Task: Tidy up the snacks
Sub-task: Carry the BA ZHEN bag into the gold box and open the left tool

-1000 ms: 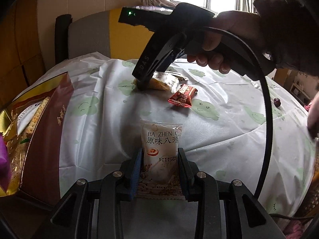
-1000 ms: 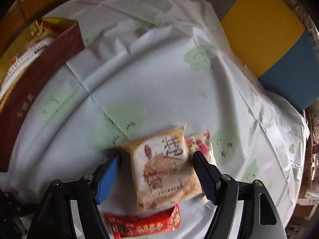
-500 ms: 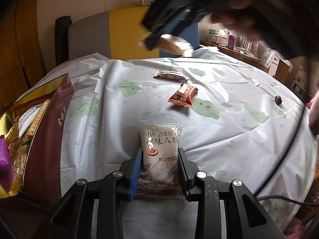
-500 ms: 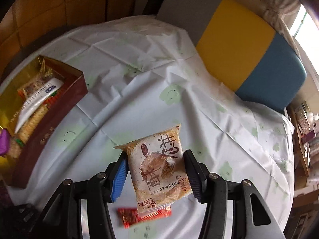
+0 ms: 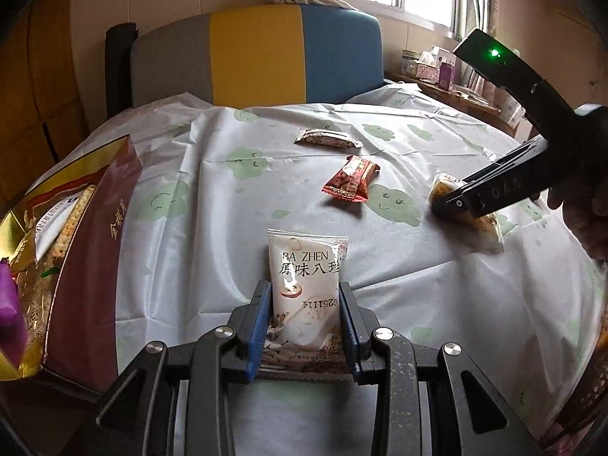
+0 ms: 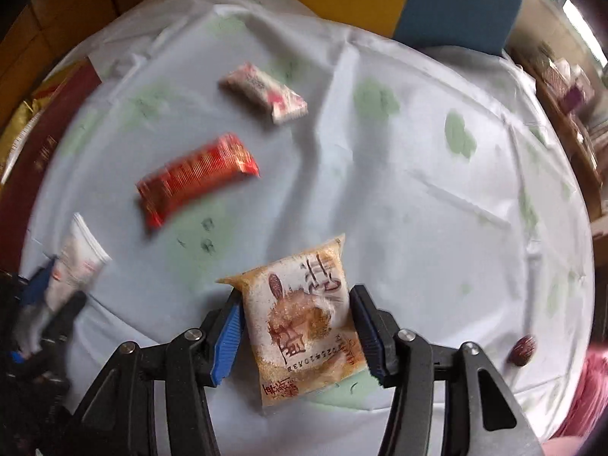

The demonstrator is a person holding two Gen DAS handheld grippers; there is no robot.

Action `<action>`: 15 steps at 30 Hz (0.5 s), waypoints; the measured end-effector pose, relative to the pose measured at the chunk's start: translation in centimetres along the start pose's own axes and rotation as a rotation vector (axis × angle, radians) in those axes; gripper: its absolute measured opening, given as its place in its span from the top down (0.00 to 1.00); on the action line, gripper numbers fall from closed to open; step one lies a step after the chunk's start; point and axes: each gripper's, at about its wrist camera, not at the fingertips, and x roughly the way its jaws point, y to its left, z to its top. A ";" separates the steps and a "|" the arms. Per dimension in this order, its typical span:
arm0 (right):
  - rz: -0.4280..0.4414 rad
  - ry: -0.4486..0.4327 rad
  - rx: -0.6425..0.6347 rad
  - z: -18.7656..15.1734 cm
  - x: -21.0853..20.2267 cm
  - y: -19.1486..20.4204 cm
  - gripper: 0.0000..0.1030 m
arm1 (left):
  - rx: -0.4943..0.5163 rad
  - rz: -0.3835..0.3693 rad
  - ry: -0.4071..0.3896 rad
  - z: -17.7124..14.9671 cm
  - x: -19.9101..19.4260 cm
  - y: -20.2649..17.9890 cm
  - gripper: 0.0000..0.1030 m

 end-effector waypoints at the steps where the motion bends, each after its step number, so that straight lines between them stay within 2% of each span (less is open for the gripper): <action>1: -0.011 -0.013 -0.003 -0.1 -0.1 0.2 0.45 | -0.002 0.000 0.006 0.1 0.0 0.0 0.67; 15: -0.020 -0.011 -0.007 -0.3 0.8 0.8 0.41 | -0.016 0.030 0.050 0.7 0.4 -0.2 0.67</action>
